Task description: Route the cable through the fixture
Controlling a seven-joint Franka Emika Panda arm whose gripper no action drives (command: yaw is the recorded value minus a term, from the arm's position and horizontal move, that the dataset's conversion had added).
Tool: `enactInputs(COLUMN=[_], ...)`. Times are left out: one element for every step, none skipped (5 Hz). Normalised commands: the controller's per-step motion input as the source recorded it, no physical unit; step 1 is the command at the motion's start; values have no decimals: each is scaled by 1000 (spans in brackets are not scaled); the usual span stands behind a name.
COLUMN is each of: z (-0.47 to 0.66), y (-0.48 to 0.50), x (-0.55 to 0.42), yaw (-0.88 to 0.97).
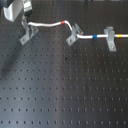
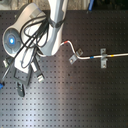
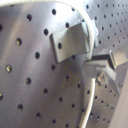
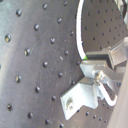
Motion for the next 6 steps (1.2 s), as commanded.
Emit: enactInputs(z=[-220,-218,-128,53,17,0], y=[5,8,98,108,-21,-28], x=[-25,-29,99,123,27,30], yaw=[877,883,706,391,817,800])
